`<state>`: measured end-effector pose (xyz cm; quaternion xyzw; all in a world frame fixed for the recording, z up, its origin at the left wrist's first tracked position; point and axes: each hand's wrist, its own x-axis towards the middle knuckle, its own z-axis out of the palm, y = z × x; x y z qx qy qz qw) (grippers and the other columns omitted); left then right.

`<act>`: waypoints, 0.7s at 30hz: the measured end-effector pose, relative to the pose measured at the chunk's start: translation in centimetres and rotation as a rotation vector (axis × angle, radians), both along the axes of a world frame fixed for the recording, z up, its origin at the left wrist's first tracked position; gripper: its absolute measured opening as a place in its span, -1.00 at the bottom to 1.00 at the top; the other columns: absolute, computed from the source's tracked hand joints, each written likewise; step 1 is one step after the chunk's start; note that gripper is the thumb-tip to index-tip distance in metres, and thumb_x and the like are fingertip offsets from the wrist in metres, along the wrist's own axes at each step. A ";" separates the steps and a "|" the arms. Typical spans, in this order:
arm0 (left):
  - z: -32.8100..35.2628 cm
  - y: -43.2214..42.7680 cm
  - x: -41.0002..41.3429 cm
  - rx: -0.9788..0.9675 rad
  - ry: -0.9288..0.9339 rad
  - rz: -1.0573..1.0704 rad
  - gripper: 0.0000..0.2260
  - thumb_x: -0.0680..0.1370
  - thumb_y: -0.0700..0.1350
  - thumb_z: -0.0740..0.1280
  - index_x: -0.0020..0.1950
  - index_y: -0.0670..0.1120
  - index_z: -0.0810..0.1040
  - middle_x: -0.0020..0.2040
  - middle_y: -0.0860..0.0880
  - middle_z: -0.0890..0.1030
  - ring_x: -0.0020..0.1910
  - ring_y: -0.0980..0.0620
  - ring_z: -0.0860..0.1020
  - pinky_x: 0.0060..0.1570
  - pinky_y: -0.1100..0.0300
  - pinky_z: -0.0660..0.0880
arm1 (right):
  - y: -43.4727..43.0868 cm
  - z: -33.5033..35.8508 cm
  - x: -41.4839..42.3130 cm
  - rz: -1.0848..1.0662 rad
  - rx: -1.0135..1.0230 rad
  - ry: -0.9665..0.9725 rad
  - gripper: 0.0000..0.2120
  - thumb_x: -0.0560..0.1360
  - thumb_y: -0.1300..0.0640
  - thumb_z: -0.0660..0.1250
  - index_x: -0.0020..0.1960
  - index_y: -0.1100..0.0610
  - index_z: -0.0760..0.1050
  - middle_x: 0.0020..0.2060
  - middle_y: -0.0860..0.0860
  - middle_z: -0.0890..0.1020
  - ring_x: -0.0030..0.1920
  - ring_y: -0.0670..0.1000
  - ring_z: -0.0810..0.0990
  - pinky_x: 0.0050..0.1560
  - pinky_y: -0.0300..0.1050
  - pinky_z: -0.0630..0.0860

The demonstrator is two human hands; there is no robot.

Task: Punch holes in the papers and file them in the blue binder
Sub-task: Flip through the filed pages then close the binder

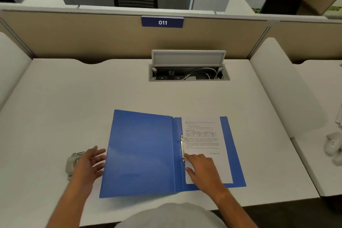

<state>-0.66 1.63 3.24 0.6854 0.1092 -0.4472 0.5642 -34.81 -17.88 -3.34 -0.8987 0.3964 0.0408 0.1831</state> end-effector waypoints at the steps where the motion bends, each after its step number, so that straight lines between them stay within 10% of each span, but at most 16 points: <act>1: 1.9 0.2 0.2 -0.098 0.028 -0.026 -0.62 0.67 0.09 0.26 0.20 -0.19 0.65 -0.08 -0.16 0.66 -0.38 -0.05 0.63 -0.30 0.07 0.53 | 0.1 0.3 0.1 -0.010 0.027 0.009 -0.48 0.66 -0.18 0.28 0.59 -0.10 0.40 0.48 -0.07 0.58 0.44 0.04 0.58 0.50 0.00 0.42; 8: 8.5 -3.1 -6.5 -0.554 -0.037 -0.345 -0.61 0.70 -0.04 0.15 0.36 -0.21 0.60 0.23 -0.40 0.66 0.02 -0.27 0.71 -0.03 -0.06 0.70 | -1.3 2.3 -0.2 -0.353 0.669 -0.308 -0.57 0.64 -0.27 0.27 0.48 -0.23 0.45 0.46 -0.09 0.58 0.43 -0.04 0.55 0.56 0.12 0.43; 16: 3.8 -8.9 -15.3 -0.386 -0.738 -1.224 -0.46 0.64 0.21 0.35 0.60 0.33 0.29 0.63 0.38 0.21 0.62 0.27 0.19 0.59 0.10 0.23 | -4.1 6.8 -4.0 -0.821 1.086 -0.773 -0.38 0.69 -0.32 0.00 0.47 0.03 0.54 0.30 0.19 0.71 0.31 0.30 0.67 0.34 0.32 0.57; 21: -2.2 -10.0 -15.7 -0.148 -1.071 -1.658 -0.27 0.57 0.48 0.17 0.66 0.35 -0.04 0.68 0.33 -0.22 0.71 0.07 -0.19 0.67 -0.04 0.08 | -4.1 9.3 -7.9 -0.958 1.018 -0.929 -0.45 0.73 -0.23 0.05 0.05 0.11 0.68 -0.26 0.06 0.77 -0.34 0.02 0.76 -0.39 -0.13 0.65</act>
